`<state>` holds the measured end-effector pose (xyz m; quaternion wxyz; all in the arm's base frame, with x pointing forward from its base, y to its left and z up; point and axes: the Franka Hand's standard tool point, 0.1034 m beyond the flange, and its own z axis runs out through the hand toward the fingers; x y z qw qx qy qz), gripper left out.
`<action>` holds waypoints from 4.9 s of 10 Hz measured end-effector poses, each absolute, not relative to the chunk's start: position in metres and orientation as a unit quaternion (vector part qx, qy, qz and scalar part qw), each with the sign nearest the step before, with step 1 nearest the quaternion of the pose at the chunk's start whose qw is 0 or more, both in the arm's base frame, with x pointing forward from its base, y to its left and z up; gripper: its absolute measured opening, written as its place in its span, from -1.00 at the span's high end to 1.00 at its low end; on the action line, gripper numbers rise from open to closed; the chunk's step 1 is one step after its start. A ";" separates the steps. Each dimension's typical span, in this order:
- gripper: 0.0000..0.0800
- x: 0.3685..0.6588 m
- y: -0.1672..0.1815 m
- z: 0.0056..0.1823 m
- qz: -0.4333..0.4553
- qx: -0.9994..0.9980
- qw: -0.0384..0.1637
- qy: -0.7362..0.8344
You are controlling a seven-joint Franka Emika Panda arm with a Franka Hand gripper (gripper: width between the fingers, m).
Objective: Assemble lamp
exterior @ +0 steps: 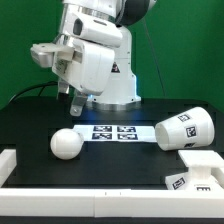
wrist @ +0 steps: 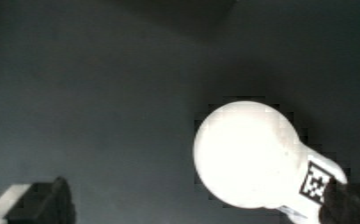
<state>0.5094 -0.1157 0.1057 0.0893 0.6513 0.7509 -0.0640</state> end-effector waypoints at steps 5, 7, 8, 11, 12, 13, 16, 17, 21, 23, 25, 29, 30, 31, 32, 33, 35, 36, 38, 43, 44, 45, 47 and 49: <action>-0.75 0.515 -0.117 0.109 -0.052 0.854 0.069 0.512; -0.75 0.515 -0.112 0.107 -0.046 0.891 0.072 0.446; -0.75 0.515 -0.111 0.107 -0.043 0.907 0.072 0.412; -0.75 0.525 -0.111 0.098 -0.039 0.974 0.070 0.210; -0.75 0.526 -0.108 0.096 -0.048 0.986 0.065 0.143; -0.75 0.523 -0.106 0.095 -0.079 0.994 0.043 0.068; -0.75 0.525 -0.099 0.088 -0.097 0.994 0.018 -0.048; -0.75 0.525 -0.098 0.088 -0.097 0.994 0.019 -0.056; -0.75 0.506 -0.111 0.074 -0.191 0.980 -0.015 -0.060; -0.75 0.499 -0.110 0.065 -0.283 0.957 -0.026 -0.055; -0.75 0.497 -0.109 0.061 -0.347 0.936 -0.031 -0.055; -0.75 0.500 -0.124 0.050 -0.443 0.894 -0.039 -0.049; -0.75 0.500 -0.122 0.051 -0.442 0.895 -0.039 -0.048; -0.75 0.500 -0.122 0.050 -0.443 0.894 -0.039 -0.048; -0.75 0.500 -0.122 0.050 -0.443 0.894 -0.039 -0.048; -0.75 0.499 -0.122 0.050 -0.444 0.894 -0.039 -0.048; -0.75 0.485 -0.122 0.037 -0.468 0.881 -0.039 -0.053; -0.75 0.481 -0.120 0.029 -0.471 0.880 -0.038 -0.051; -0.75 0.465 -0.114 0.012 -0.467 0.882 -0.037 -0.047; -0.47 0.454 -0.107 0.009 -0.463 0.885 -0.036 -0.040; -0.43 0.454 -0.107 0.009 -0.463 0.885 -0.036 -0.040; -0.43 0.455 -0.106 0.009 -0.463 0.885 -0.036 -0.040; -0.43 0.472 -0.092 0.037 -0.454 0.890 -0.035 -0.028; -0.43 0.515 -0.071 0.090 -0.358 0.933 -0.024 0.000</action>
Offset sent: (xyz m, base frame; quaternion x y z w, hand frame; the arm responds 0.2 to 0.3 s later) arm 0.0194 -0.0172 0.0156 0.0621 -0.0157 0.2924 0.9541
